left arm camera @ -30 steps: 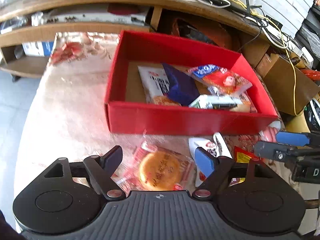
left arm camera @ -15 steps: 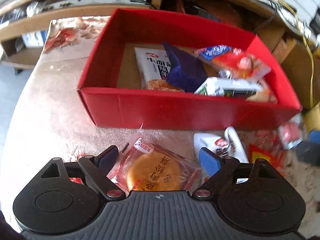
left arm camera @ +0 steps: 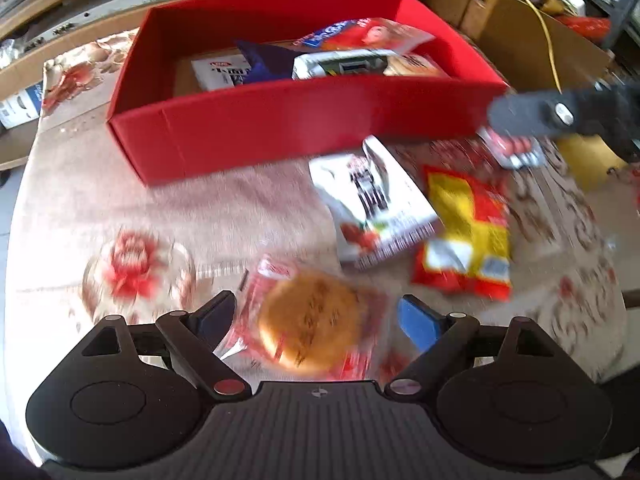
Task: Organize snacks
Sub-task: 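Grasp the round wrapped pastry with the left tool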
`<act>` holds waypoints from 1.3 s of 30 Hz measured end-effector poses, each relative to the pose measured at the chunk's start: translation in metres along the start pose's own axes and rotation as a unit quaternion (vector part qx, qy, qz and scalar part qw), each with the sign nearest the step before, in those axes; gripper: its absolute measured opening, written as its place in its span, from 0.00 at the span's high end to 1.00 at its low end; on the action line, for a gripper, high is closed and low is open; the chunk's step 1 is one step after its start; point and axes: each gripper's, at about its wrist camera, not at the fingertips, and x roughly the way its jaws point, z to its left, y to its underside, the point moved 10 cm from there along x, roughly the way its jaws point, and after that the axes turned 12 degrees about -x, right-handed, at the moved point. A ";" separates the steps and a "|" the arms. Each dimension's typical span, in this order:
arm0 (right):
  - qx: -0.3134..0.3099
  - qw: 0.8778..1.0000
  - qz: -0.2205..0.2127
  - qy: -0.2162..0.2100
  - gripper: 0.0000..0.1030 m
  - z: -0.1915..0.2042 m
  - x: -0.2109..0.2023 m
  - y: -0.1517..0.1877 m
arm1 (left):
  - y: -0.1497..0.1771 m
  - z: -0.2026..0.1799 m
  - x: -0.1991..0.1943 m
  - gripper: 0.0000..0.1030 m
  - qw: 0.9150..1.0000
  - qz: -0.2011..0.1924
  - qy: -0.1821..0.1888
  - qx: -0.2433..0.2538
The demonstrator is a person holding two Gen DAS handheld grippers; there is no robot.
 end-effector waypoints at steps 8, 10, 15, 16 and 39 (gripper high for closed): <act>0.004 1.000 -0.014 -0.011 0.28 0.001 -0.011 -0.001 | 0.009 0.005 -0.034 0.10 0.999 -0.033 0.014 -0.037; 0.004 1.000 -0.016 -0.014 0.25 0.001 -0.013 0.000 | 0.002 -0.003 -0.035 0.10 0.999 -0.041 -0.006 0.017; 0.008 1.000 -0.016 -0.017 0.25 -0.004 -0.017 0.004 | -0.012 -0.022 -0.023 0.10 0.990 -0.013 -0.006 0.142; 0.009 1.000 -0.016 -0.017 0.25 -0.005 -0.017 0.005 | -0.015 -0.024 -0.022 0.10 0.988 -0.007 -0.001 0.157; 0.002 0.999 0.026 -0.019 0.24 -0.002 0.011 0.012 | 0.030 -0.028 -0.001 0.09 0.963 0.103 0.073 0.238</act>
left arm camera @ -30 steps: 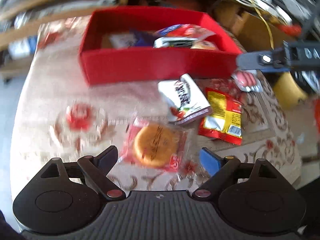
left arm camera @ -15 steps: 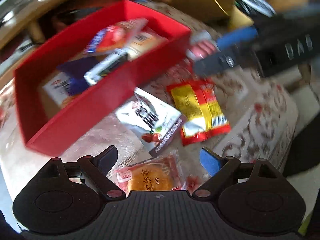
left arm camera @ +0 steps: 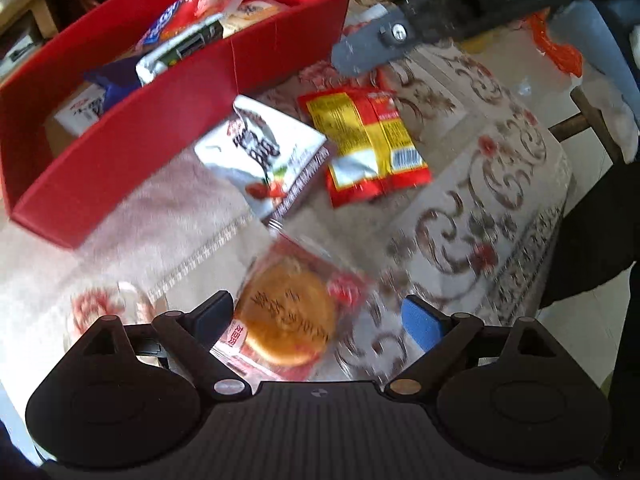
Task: Organize snacks
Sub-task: 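Grasp the round wrapped pastry with the left tool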
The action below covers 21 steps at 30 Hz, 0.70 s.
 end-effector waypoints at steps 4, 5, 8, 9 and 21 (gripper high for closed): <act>-0.001 1.000 0.002 0.000 0.24 0.001 -0.001 0.003 | 0.007 -0.004 0.008 0.08 1.000 0.001 -0.028 0.003; -0.003 1.000 0.004 0.001 0.24 0.001 0.000 0.005 | 0.007 -0.004 0.009 0.08 0.999 -0.001 -0.036 -0.001; -0.006 1.000 0.016 0.006 0.24 0.001 0.005 0.011 | 0.003 0.000 0.019 0.07 0.998 -0.012 -0.065 -0.018; -0.006 1.000 0.021 0.009 0.24 -0.001 0.007 0.014 | 0.001 -0.001 0.020 0.07 0.997 -0.020 -0.070 -0.024; 0.061 0.995 0.054 0.053 0.24 -0.017 0.024 0.035 | 0.009 0.006 0.003 0.38 0.994 -0.066 -0.065 -0.062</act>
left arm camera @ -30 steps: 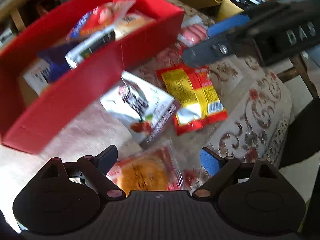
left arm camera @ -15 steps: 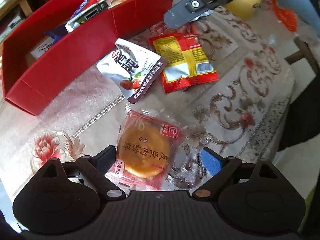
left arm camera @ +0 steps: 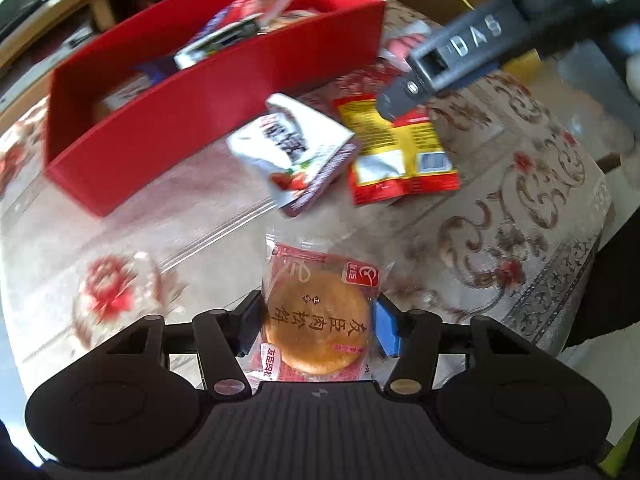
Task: Organize snacks
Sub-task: 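Grasp the round wrapped pastry with the left tool, then grasp the yellow Trolli bag with the right tool while the left holds the pastry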
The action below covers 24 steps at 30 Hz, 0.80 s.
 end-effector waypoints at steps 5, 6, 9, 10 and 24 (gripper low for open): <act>0.012 0.999 0.012 0.028 0.24 0.015 0.018 0.000 | 0.005 0.009 -0.005 0.37 1.000 -0.006 0.006 -0.018; 0.017 0.999 0.014 0.040 0.24 0.014 0.022 -0.001 | 0.005 0.009 -0.006 0.37 1.000 -0.007 0.008 -0.019; 0.045 0.997 0.020 0.058 0.23 0.012 0.033 0.000 | 0.006 0.008 -0.005 0.36 1.000 -0.009 0.017 -0.025; 0.048 0.997 0.021 0.061 0.19 0.014 0.037 0.002 | 0.007 0.008 -0.004 0.35 0.999 -0.009 0.018 -0.025; 0.020 0.994 0.037 0.104 0.00 0.015 0.043 0.014 | 0.011 -0.002 0.005 0.08 0.999 -0.010 0.031 0.001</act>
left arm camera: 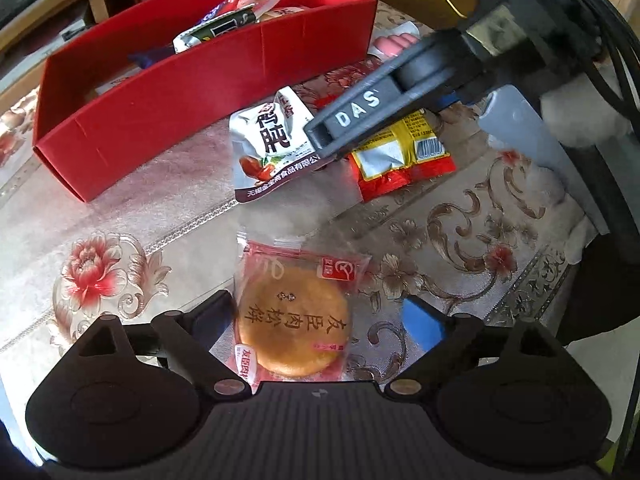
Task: Organize snacks
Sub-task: 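Grasp the yellow Trolli bag with the right tool while the left holds the pastry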
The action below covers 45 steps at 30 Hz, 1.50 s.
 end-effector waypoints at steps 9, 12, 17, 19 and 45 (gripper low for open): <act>-0.048 0.999 -0.019 -0.017 0.30 0.007 -0.015 0.008 | -0.003 0.016 -0.002 0.21 0.999 -0.010 -0.038 -0.012; -0.065 0.997 -0.018 -0.029 0.43 0.010 -0.024 0.018 | -0.005 0.015 -0.005 0.33 0.999 -0.016 -0.041 -0.020; -0.073 0.996 -0.020 -0.057 0.48 0.011 -0.038 0.037 | -0.003 0.010 -0.007 0.37 0.998 -0.022 -0.047 -0.035; -0.075 0.995 -0.025 -0.061 0.48 0.011 -0.045 0.044 | -0.002 0.006 -0.006 0.37 0.998 -0.022 -0.048 -0.038; -0.059 0.993 -0.059 -0.078 0.48 0.015 -0.079 0.050 | -0.016 -0.021 -0.026 0.38 0.993 -0.074 0.006 -0.087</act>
